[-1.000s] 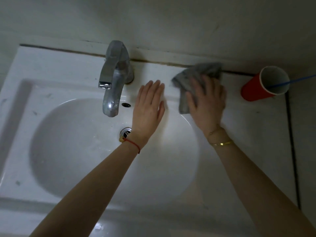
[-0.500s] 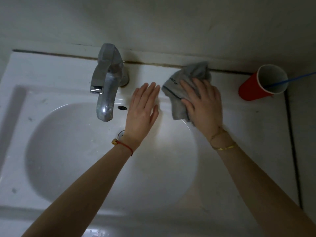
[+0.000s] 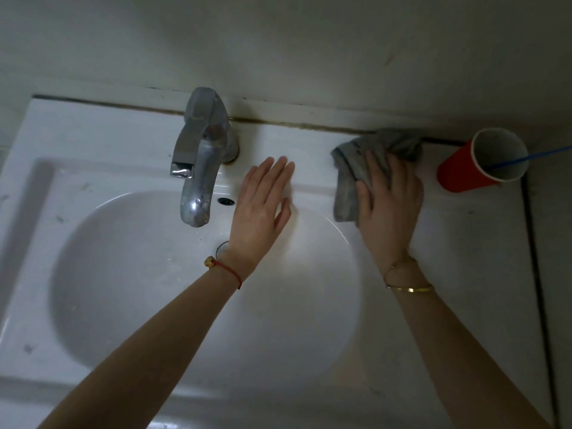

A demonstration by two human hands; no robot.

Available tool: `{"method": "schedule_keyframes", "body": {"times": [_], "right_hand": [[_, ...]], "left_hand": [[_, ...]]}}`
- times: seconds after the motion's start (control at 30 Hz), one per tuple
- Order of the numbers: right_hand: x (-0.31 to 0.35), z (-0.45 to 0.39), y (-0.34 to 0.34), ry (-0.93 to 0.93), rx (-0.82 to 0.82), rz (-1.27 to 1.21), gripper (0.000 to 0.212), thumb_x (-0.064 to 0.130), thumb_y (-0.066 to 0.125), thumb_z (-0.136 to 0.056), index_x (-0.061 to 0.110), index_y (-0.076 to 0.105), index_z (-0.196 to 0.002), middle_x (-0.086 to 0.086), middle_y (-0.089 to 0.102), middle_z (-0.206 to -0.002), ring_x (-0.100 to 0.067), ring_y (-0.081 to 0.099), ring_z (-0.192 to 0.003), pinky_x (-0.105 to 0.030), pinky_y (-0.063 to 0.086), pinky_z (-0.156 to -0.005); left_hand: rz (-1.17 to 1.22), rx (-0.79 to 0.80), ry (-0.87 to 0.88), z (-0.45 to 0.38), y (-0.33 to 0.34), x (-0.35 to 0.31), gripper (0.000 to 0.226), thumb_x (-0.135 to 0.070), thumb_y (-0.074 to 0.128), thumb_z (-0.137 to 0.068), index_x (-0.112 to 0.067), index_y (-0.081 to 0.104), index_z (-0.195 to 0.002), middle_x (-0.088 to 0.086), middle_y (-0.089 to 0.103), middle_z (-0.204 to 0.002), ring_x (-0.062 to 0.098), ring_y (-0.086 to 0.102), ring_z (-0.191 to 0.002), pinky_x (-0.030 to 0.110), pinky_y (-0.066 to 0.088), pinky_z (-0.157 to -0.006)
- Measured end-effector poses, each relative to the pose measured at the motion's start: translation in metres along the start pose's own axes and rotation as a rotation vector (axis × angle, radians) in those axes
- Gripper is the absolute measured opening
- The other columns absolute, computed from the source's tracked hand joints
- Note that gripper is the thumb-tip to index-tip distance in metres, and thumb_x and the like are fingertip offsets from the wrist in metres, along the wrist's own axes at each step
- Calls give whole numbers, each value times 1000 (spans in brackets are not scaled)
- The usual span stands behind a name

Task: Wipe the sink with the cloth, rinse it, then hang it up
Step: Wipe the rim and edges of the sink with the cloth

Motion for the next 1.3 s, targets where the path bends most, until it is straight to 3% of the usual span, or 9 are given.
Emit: {"method": "schedule_keyframes", "body": {"times": [0.17,0.33,0.53,0.67,0.73,0.93,1.07,1.13,1.3], "right_hand": [[49,3,11,-317,63,-16,50,45,33,-101,25,37,-148,-7,42,-149,-30,39,-134,-45,32,-110],[-8,0,-3,4,-47,-12,49,45,31,-102,22,43,-144,-11,46,-145,-34,43,-130,-46,37,-104],[48,-2,13,-307,58,-11,50,45,34,-101,26,37,-147,-7,43,-149,-29,40,-134,-42,29,-112],[-12,-3,-2,-90,-6,-10,50,44,28,-102,22,42,-145,-10,45,-146,-32,42,-131,-43,35,-106],[0,-6,0,-46,-19,14,50,45,28,-102,23,41,-145,-10,46,-145,-33,42,-131,-44,34,-107],[47,-11,16,-388,92,6,51,47,36,-101,27,36,-148,-5,43,-148,-28,41,-133,-40,29,-112],[-9,-10,5,-186,42,1,50,45,33,-102,24,37,-147,-7,42,-149,-30,40,-135,-44,33,-109],[8,-11,3,-101,-24,31,49,45,33,-102,24,41,-145,-9,46,-145,-33,43,-131,-45,35,-106],[85,-19,25,-439,112,42,54,51,35,-100,27,36,-148,-6,45,-147,-29,42,-132,-43,32,-110]], "left_hand": [[6,16,7,1,1,1,51,-14,58,-96,-5,45,-145,11,43,-153,26,34,-146,43,22,-124],[14,16,3,0,1,1,51,-13,55,-97,-5,45,-146,10,44,-153,26,34,-146,45,25,-123],[-5,15,29,2,3,2,52,-14,58,-96,-3,45,-145,12,42,-154,27,35,-145,45,24,-123],[4,35,14,1,3,3,53,-15,55,-97,-6,42,-147,10,41,-154,26,33,-147,45,24,-123],[1,42,12,0,4,2,53,-16,55,-98,-6,42,-148,11,41,-154,26,32,-147,45,24,-123],[24,3,-97,9,-1,10,54,-21,57,-99,-4,41,-147,12,42,-153,26,32,-147,47,30,-120],[-1,-4,-131,14,-4,13,54,-20,56,-99,-4,40,-148,11,41,-154,25,31,-147,46,31,-120],[4,-17,-141,14,-5,15,54,-18,56,-99,-3,40,-148,12,41,-154,25,31,-147,45,31,-120],[25,-41,-114,15,-3,16,52,-19,62,-96,2,47,-141,16,46,-149,29,36,-144,45,29,-121]]}}
Point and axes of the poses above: each hand's wrist, its own z-axis away from the middle knuckle, its own y-axis out of the palm, x = y × z, the point moved 9 cm from there along -z, towards the middle knuckle
